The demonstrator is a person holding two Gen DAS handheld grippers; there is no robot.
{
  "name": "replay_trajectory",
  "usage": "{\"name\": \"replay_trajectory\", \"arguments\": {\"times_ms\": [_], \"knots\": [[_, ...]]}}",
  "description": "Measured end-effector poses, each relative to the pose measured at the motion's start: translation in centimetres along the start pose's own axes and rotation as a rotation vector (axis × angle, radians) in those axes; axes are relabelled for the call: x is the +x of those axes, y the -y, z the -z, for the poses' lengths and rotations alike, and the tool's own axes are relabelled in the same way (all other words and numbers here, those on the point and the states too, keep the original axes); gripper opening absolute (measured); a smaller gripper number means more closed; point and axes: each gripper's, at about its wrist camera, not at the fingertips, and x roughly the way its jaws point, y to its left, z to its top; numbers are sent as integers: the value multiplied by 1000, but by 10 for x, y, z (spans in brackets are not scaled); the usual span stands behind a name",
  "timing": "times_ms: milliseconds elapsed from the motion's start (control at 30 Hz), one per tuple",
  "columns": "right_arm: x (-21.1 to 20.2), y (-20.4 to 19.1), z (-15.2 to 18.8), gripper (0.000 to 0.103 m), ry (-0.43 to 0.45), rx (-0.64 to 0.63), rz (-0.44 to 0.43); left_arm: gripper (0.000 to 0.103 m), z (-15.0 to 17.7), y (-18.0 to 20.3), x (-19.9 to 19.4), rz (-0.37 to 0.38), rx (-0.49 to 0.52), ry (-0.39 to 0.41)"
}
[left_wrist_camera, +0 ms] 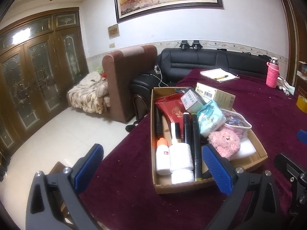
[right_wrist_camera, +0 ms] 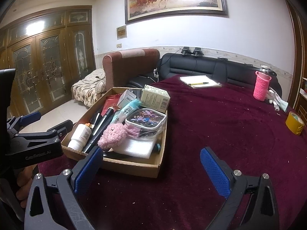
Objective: Organize objects
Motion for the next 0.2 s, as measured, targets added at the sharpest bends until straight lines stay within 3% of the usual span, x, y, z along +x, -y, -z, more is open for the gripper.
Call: {"name": "replay_trajectory", "arguments": {"times_ms": [200], "knots": [[0, 0, 0, 103, 1, 1, 1, 103, 2, 3, -5, 1, 21, 13]]}}
